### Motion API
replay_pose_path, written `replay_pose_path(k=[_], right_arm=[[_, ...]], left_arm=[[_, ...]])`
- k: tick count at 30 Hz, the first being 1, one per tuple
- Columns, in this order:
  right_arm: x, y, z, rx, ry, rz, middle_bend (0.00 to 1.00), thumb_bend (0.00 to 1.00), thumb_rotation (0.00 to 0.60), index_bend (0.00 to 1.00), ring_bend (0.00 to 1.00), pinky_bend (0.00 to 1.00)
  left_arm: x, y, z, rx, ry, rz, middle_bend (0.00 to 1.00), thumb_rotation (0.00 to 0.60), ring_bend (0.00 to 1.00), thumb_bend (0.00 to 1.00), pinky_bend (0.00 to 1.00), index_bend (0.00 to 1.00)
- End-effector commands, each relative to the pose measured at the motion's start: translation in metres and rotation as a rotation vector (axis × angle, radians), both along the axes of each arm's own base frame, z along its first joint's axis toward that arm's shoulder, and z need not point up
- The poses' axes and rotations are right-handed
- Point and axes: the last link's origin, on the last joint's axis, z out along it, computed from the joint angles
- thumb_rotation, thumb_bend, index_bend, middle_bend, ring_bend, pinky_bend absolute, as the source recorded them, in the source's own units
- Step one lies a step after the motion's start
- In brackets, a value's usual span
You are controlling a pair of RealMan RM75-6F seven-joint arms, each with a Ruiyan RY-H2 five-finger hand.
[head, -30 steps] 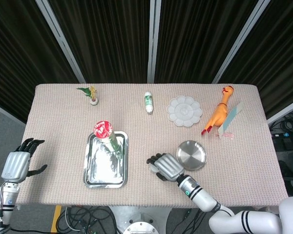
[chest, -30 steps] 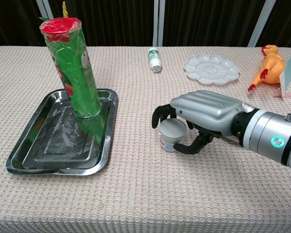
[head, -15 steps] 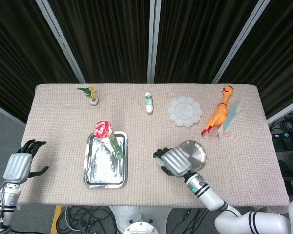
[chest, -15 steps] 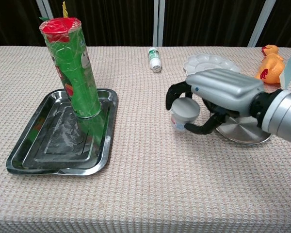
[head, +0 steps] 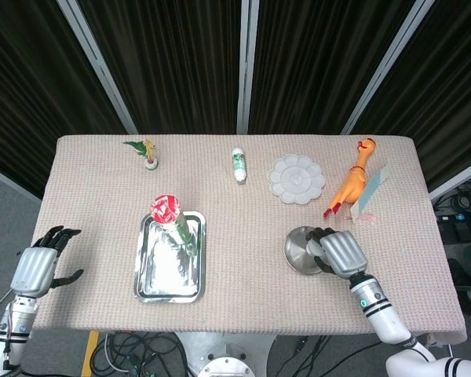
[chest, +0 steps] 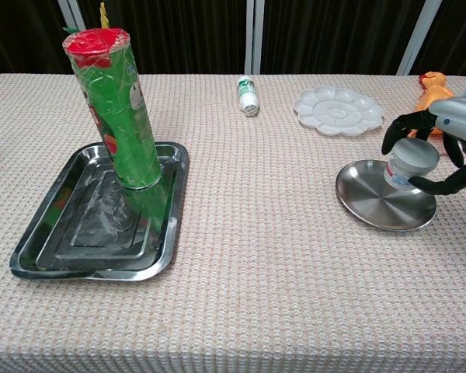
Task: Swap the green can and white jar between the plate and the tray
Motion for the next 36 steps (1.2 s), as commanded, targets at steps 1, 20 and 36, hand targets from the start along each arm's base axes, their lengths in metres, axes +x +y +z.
replay_pose_path(k=[1,20,36], right_arm=[[-0.008,0.002,-0.004,0.013,0.004,-0.013,0.44,0.37,0.6,0.43,0.43,0.59],[-0.015,0.013,0.016,-0.008,-0.085,-0.023,0.1,0.18,0.6,0.02,0.0,0.14],[-0.116,0.116,0.107,-0.408,0.041,-0.24,0.0,0.13,0.6,0.0,0.0,0.0]], left_arm=[[0.002,0.001,0.0,0.002,0.003,-0.003,0.21,0.6,0.12,0.12,0.32,0.21],[0.003,-0.007,0.004,0.018,0.005,-0.005,0.2,0.6,0.12,0.12,0.32,0.21],[-0.001,-0.036,0.015,0.089,0.103,-0.009,0.18,0.6,0.08,0.12,0.24,0.2]])
